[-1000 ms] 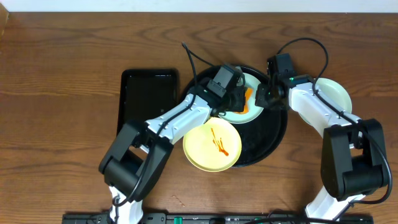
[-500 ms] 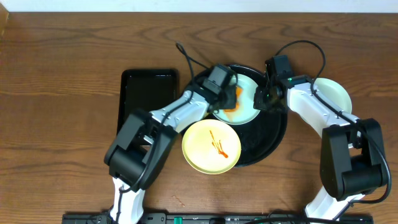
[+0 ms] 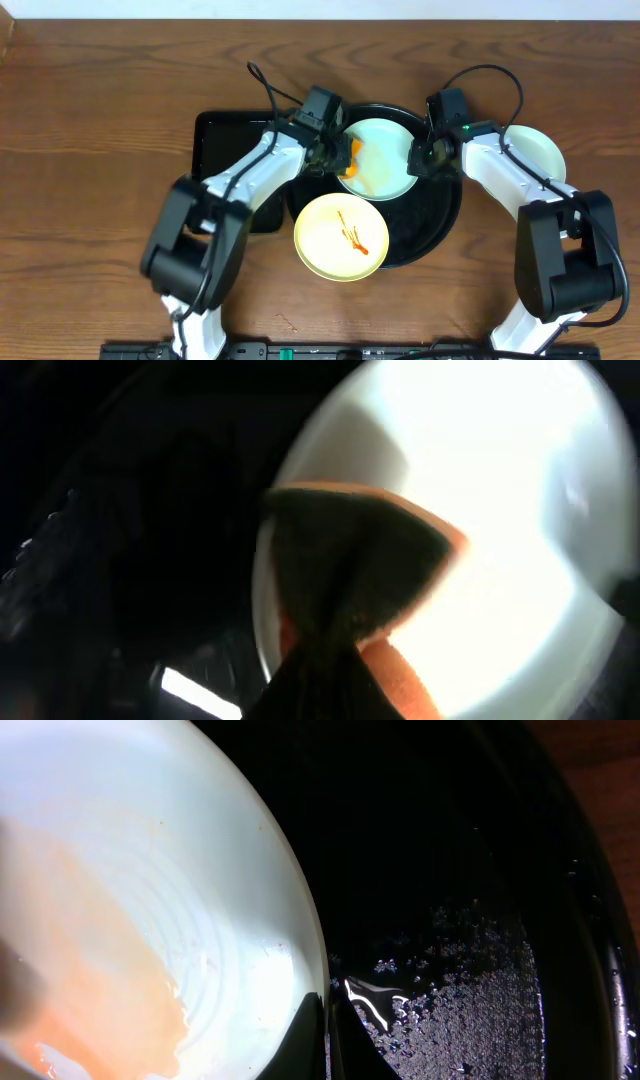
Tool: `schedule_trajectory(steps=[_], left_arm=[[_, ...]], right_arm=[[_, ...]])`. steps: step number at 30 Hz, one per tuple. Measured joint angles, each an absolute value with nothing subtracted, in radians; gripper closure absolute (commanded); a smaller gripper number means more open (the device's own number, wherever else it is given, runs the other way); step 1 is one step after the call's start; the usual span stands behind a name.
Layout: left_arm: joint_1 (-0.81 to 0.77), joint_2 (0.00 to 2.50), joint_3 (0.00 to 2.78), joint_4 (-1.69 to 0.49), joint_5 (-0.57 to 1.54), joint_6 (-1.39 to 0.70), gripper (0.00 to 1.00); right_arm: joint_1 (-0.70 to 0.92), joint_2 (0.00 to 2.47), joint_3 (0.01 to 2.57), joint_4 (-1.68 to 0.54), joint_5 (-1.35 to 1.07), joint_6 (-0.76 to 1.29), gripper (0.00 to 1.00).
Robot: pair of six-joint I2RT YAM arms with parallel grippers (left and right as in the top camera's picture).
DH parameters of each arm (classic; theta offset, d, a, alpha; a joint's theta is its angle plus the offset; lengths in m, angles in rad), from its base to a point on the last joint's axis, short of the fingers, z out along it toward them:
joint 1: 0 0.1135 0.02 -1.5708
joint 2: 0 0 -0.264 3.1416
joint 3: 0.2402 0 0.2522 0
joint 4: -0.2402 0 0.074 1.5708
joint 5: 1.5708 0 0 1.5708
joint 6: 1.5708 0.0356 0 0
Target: Clean dirty plates on tray and stack at the side
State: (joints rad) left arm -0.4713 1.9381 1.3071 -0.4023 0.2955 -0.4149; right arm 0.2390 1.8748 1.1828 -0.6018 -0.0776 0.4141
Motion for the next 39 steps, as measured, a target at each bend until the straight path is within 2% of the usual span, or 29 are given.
schedule_trajectory(steps=[4,7,14,19,24,39], left_arm=[[-0.463,1.802,1.306,-0.458,0.278,-0.383,0.92],[-0.443,1.729,1.309,-0.527,0.227,-0.368,0.92],[-0.347,1.732,1.308,-0.698,0.088,-0.361,0.93],[-0.257,1.732,1.308,-0.736,0.014,-0.361,0.92],[-0.192,1.732,1.308,-0.754,-0.012,-0.361,0.92],[-0.179,1.732,1.308,-0.775,-0.026,-0.361,0.93]], right_arm=[[0.239,1.875,1.183,-0.602,-0.078,0.414,0.99],[0.239,1.875,1.183,-0.601,-0.078,0.416,0.91],[0.239,1.875,1.183,-0.590,-0.078,0.417,0.87],[0.243,1.883,1.183,-0.583,-0.079,0.417,0.87],[0.250,1.924,1.183,-0.570,-0.094,0.419,0.99],[0.224,1.924,1.185,-0.422,-0.311,0.400,0.99]])
